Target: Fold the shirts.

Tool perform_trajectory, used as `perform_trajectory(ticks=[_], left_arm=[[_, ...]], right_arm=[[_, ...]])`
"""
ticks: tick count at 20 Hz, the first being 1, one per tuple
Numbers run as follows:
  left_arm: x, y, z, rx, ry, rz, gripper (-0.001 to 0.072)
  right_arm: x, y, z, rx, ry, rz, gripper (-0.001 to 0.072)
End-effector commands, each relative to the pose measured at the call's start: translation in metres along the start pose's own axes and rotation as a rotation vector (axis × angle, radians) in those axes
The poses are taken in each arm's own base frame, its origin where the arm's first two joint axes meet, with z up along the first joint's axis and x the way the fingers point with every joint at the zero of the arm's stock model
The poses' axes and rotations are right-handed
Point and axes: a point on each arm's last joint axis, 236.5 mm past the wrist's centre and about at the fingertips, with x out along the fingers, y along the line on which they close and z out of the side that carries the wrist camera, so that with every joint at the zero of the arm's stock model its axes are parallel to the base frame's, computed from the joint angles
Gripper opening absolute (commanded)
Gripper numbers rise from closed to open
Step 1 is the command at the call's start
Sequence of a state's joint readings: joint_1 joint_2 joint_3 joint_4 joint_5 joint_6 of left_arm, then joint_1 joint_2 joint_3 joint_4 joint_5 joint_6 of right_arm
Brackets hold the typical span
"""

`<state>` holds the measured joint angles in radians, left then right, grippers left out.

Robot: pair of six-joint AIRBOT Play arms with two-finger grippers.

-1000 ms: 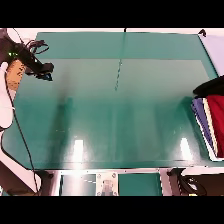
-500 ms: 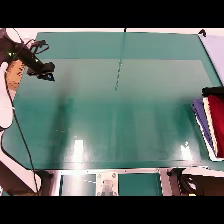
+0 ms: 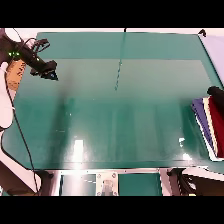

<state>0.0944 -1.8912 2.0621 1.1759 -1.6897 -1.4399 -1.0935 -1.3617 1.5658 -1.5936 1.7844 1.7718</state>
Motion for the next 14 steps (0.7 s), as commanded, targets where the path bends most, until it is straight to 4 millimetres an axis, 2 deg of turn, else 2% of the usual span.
perform_trajectory(ticks=[1,2,4,5,6,8,9,10,11,12,13,14], left_arm=[[0.0,-0.001,0.005,0.002,-0.022,-0.004,0.0026],[0.0,-0.001,0.007,0.002,-0.028,-0.003,0.0026],[-0.001,-0.001,0.008,0.007,-0.034,-0.005,0.0026],[-0.001,-0.003,0.008,0.02,-0.035,-0.014,0.0026],[-0.001,-0.008,0.009,0.039,-0.038,-0.034,0.0026],[-0.002,-0.021,0.01,0.057,-0.048,-0.086,0.0026],[-0.003,-0.032,0.012,0.067,-0.056,-0.134,0.0026],[-0.005,-0.04,0.013,0.071,-0.063,-0.167,0.0026],[-0.01,-0.046,0.014,0.076,-0.076,-0.183,0.0026],[-0.018,-0.05,0.015,0.068,-0.095,-0.186,0.0026],[-0.027,-0.054,0.016,0.066,-0.12,-0.182,0.0026],[-0.038,-0.059,0.014,0.074,-0.143,-0.177,0.0026]], right_arm=[[0.054,-0.013,-0.016,-0.005,0.088,-0.061,0.0012],[0.065,-0.013,-0.02,-0.025,0.103,-0.063,0.003],[0.075,-0.022,-0.028,-0.029,0.141,-0.102,0.0508],[0.073,-0.029,-0.031,-0.027,0.153,-0.134,0.0558],[0.065,-0.037,-0.032,-0.02,0.161,-0.165,0.0558],[0.042,-0.036,-0.025,0.026,0.123,-0.165,0.0557],[0.02,-0.014,-0.01,0.022,0.046,-0.096,0.0552],[0.006,0.008,-0.002,-0.013,-0.006,-0.038,0.0546],[-0.01,0.035,0.006,-0.06,-0.07,0.027,0.0487],[-0.024,0.062,0.01,-0.116,-0.125,0.087,0.0169],[-0.037,0.093,0.011,-0.18,-0.178,0.146,0.003],[-0.046,0.121,0.006,-0.241,-0.205,0.196,0.0012]])
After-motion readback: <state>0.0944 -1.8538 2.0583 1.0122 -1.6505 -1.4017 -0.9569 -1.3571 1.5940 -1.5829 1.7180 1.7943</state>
